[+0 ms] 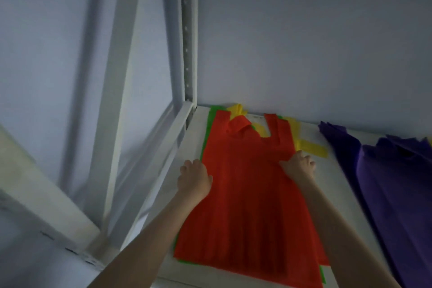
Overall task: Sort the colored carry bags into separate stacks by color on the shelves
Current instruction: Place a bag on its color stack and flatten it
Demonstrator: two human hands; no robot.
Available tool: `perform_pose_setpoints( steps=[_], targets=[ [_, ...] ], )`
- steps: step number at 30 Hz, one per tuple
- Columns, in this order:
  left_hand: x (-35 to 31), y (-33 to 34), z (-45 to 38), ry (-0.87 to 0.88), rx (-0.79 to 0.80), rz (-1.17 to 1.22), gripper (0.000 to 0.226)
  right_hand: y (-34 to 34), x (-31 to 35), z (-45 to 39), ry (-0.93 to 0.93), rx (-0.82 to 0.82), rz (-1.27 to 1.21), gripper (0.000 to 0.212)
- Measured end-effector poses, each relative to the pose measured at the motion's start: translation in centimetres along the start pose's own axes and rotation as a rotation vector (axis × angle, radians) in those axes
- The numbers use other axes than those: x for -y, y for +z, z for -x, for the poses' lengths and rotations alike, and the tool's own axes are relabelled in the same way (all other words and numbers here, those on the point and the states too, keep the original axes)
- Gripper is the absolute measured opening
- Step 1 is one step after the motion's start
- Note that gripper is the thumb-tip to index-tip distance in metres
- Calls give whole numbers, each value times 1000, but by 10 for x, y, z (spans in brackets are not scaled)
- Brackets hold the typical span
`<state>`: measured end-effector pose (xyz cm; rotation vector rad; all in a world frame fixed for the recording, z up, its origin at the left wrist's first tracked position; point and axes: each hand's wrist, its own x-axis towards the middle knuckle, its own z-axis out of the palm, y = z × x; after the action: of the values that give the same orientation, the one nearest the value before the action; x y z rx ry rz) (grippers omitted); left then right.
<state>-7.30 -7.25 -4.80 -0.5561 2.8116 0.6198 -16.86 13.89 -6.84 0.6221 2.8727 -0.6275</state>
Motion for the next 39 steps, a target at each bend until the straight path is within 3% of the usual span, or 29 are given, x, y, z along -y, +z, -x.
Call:
perform_pose_setpoints(
  steps=[12, 20, 23, 28, 39],
  targets=[
    [-4, 1, -7, 6, -127, 17, 33, -3, -4, -1, -250, -159, -133, 44],
    [-8, 2, -4, 15, -44, 60, 36, -1, -1, 7, -458, -144, 59, 45],
    [-7, 1, -3, 14, -33, 58, 37, 0, -5, 10, -420, -164, 217, 43],
    [-5, 2, 0, 21, -22, 81, 37, 2, -10, 10, -428, -26, 306, 44],
    [-5, 3, 5, 19, -22, 99, 42, -4, -6, 16, -353, 35, 182, 37]
  ],
)
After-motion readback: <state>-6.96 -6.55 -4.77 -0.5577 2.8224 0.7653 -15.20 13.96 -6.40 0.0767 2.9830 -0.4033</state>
